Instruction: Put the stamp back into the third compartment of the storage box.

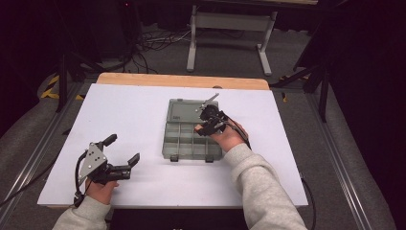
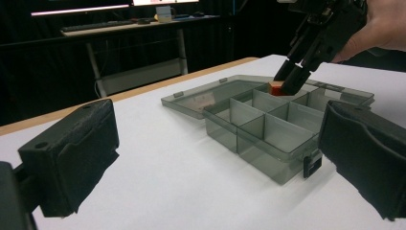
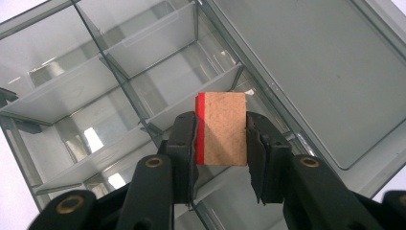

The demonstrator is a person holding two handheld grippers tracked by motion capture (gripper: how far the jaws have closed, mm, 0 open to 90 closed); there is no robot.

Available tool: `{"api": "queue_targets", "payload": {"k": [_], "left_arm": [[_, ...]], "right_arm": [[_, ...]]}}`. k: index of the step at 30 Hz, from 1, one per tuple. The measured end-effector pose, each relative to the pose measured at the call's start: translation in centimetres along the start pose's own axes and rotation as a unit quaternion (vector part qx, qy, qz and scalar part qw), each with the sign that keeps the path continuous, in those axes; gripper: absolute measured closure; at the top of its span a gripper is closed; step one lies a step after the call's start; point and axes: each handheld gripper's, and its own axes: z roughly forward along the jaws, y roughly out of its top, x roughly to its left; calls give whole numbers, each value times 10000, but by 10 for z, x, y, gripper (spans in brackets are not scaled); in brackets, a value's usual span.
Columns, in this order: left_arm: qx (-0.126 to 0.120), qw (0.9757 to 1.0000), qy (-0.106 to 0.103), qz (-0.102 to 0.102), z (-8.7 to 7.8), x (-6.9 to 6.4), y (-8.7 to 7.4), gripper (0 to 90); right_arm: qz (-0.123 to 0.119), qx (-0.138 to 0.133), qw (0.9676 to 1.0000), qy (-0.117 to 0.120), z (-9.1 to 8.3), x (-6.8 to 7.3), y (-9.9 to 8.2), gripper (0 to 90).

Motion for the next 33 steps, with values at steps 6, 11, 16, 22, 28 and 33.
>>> {"api": "queue_targets", "payload": {"k": [6, 11, 16, 22, 28, 33], "left_arm": [[3, 10000, 5, 0, 0, 0, 0, 13], [2, 10000, -1, -3, 0, 0, 0, 13], [0, 10000, 6, -3, 0, 0, 0, 12], [-5, 10000, 14, -2, 0, 0, 0, 12], [-19, 10000, 11, 10, 0, 0, 0, 12], [-19, 10000, 9, 10, 0, 0, 0, 13]], "right_arm": [[-16, 36, 10000, 20, 2, 0, 0, 659], [-36, 65, 10000, 25, 2, 1, 0, 659], [-42, 80, 9999, 45, 3, 1, 1, 658], [-68, 103, 9999, 42, 4, 2, 1, 658], [-77, 135, 9999, 41, 6, 3, 1, 657], [-71, 82, 9999, 19, 5, 3, 1, 617]]}}
